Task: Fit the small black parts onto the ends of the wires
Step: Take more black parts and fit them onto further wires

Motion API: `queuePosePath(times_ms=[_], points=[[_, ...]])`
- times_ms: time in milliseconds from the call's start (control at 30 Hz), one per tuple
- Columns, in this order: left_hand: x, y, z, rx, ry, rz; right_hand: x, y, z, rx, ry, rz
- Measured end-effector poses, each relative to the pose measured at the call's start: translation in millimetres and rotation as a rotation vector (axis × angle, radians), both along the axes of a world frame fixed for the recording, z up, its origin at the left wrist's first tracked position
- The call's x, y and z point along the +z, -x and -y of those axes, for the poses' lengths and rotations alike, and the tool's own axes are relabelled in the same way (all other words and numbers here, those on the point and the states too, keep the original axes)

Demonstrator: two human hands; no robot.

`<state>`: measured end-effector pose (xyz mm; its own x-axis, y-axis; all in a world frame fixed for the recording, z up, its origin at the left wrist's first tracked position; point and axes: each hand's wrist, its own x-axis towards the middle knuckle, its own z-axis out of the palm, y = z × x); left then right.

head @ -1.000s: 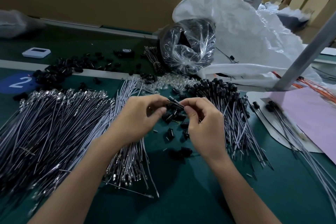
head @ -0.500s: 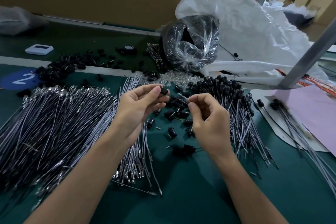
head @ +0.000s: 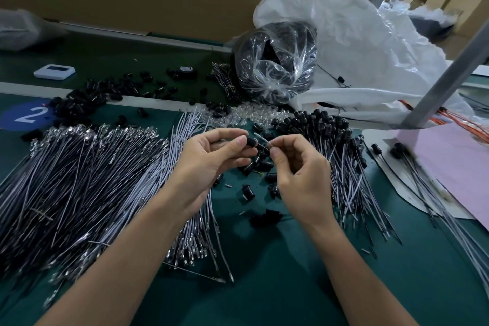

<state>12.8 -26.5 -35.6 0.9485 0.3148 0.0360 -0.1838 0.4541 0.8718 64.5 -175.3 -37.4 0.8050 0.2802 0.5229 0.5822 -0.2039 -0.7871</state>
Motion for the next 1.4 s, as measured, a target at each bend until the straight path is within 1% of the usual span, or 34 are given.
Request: queuePosePath(times_ms=[300,467,567,700,833,900,1033,1100,1233,1400], points=[[2,2,2,0.017,-0.058,0.008,1,-1,3,0.011,-0.063,-0.066],[1,3,7,-0.052,-0.147,0.017,0,0,1,0.064,-0.039,-0.070],[1,3,8,-0.043,-0.194,-0.004,-1,0,2,0.058,-0.045,-0.056],[1,2,8,-0.016,-0.116,-0.024,-2,0,1,0.044,-0.025,-0.005],[1,1,13,0.036,-0.017,-0.028,-2,0,1,0.078,-0.081,-0.072],[2,1,11,0.073,0.037,-0.022,-1,1,2,0.063,-0.093,-0.076],[2,3,-2,0.199,0.211,0.017,2,-1,5,-0.029,-0.042,-0.017],[2,3,-7,0.259,0.261,0.036,2,-2,7,-0.041,-0.007,0.011],[3,3,-6,0.257,0.253,0.021,2,-1,6,-0.039,0.050,0.076],[3,3,-3,0.216,0.201,0.006,2,-2,6,-0.046,0.020,0.062]])
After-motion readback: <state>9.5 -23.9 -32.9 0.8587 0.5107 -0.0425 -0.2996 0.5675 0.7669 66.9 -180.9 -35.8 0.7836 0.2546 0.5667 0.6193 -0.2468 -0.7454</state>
